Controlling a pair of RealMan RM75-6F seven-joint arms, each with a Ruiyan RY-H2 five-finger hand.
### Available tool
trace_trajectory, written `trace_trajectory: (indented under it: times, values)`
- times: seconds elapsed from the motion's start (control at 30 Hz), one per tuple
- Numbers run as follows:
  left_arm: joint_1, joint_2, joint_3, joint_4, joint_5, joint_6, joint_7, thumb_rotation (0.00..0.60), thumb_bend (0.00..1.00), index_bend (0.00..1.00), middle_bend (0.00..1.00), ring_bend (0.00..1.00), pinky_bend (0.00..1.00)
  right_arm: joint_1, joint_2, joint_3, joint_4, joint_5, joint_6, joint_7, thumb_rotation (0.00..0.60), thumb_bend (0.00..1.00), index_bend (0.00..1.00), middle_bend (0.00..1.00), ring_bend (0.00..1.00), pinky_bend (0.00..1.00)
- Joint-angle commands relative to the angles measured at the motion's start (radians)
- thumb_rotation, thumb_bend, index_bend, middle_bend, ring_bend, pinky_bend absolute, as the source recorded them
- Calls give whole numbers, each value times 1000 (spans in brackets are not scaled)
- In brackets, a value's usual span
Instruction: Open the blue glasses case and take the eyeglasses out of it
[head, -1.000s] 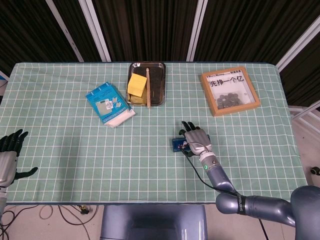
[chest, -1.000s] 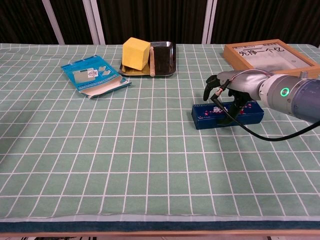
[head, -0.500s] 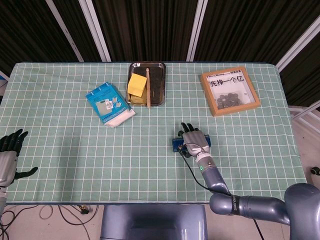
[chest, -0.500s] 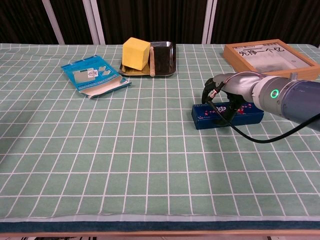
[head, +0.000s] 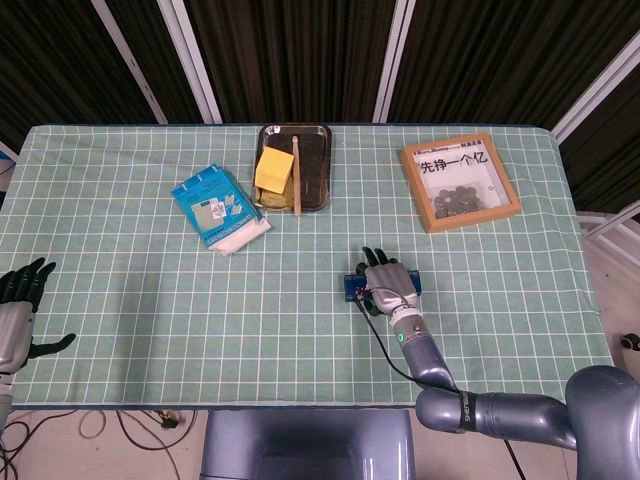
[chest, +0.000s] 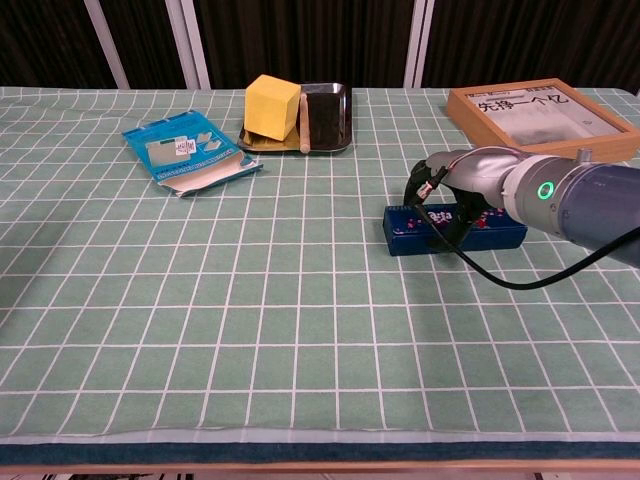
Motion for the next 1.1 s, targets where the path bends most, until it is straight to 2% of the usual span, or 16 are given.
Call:
trace_trajectory:
  times: [0.03, 0.23, 0.47, 1.0, 1.1]
  values:
    - [0, 0, 0, 0, 0, 0, 0, 600, 45, 0, 0, 0, 0, 0, 1, 0, -3, 4, 1, -1, 600, 409, 266, 16, 0, 228]
    - [0, 0, 0, 0, 0, 0, 0, 600, 45, 0, 0, 0, 0, 3, 1, 0, -10, 12, 3, -7, 600, 414, 235, 7, 0, 228]
    - [0, 0, 0, 0, 0, 0, -2, 600, 46, 0, 0, 0, 0, 8, 2, -1, -17, 18, 5, -12, 600, 526, 195, 7, 0, 228]
    - [0, 2, 0, -3, -1, -1, -5, 600, 45, 0, 0, 0, 0, 14, 7, -4, -21, 44, 3, -21, 600, 536, 191, 7, 0, 228]
    - [0, 2, 0, -3, -1, 0, -6, 600, 46, 0, 0, 0, 0, 14, 7, -4, -21, 48, 1, -20, 600, 575, 192, 7, 0, 228]
